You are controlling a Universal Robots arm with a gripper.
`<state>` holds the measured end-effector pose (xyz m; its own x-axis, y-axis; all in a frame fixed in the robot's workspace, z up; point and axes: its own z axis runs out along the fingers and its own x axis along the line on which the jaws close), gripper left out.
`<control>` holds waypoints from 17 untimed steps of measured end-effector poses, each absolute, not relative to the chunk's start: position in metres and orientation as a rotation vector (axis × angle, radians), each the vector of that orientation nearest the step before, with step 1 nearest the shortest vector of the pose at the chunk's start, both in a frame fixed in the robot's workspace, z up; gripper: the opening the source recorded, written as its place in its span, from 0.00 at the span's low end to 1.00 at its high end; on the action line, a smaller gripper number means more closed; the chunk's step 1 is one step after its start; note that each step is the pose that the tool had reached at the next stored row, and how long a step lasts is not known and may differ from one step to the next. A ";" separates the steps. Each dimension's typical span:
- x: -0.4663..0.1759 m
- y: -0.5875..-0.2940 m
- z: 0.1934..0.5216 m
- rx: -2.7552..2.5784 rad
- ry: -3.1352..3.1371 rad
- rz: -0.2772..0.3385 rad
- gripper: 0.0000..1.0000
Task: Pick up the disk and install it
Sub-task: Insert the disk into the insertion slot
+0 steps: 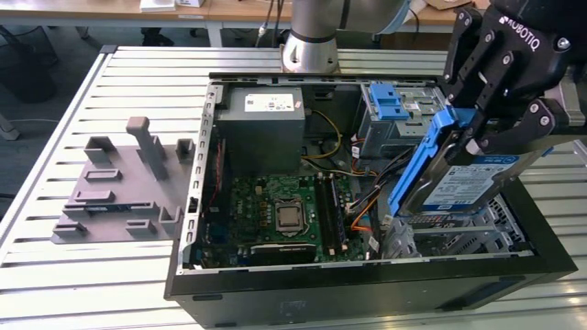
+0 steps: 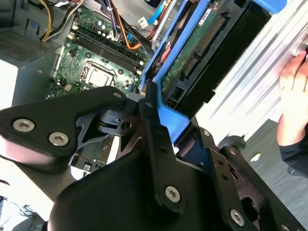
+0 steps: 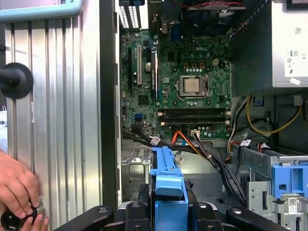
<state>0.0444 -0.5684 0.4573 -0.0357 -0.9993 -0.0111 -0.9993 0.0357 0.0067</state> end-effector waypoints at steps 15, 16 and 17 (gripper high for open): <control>0.062 -0.568 0.451 -2.200 2.238 0.020 0.36; 0.063 -0.568 0.451 -2.200 2.238 0.020 0.36; 0.064 -0.568 0.451 -2.200 2.238 0.020 0.36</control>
<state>0.0639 -0.5684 0.4506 -0.0174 -0.9998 -0.0109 -0.9998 0.0173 0.0068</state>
